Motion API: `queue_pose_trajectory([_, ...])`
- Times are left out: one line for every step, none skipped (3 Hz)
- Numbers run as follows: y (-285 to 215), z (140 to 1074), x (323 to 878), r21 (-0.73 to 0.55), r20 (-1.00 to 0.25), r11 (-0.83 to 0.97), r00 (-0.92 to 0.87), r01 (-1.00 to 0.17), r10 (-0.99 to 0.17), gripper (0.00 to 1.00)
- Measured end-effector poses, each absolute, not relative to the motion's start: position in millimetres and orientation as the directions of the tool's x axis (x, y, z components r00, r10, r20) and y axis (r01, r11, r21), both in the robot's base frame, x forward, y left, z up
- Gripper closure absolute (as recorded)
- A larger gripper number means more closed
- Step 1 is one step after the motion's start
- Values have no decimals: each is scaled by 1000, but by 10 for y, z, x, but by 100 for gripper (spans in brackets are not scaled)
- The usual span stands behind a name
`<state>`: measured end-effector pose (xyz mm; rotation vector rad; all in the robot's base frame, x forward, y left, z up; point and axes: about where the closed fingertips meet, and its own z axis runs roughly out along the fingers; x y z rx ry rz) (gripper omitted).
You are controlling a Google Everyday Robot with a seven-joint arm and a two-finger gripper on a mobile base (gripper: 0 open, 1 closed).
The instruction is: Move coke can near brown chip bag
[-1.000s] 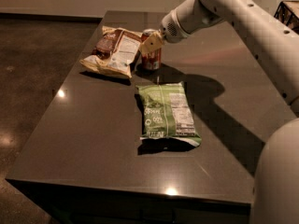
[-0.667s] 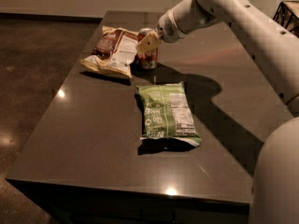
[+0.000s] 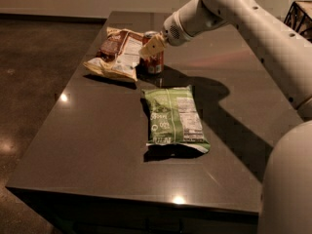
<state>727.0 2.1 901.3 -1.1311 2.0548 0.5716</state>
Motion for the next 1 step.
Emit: queue_pose_trajectory([44, 8992, 7270, 43, -758, 515, -364, -856, -541, 0])
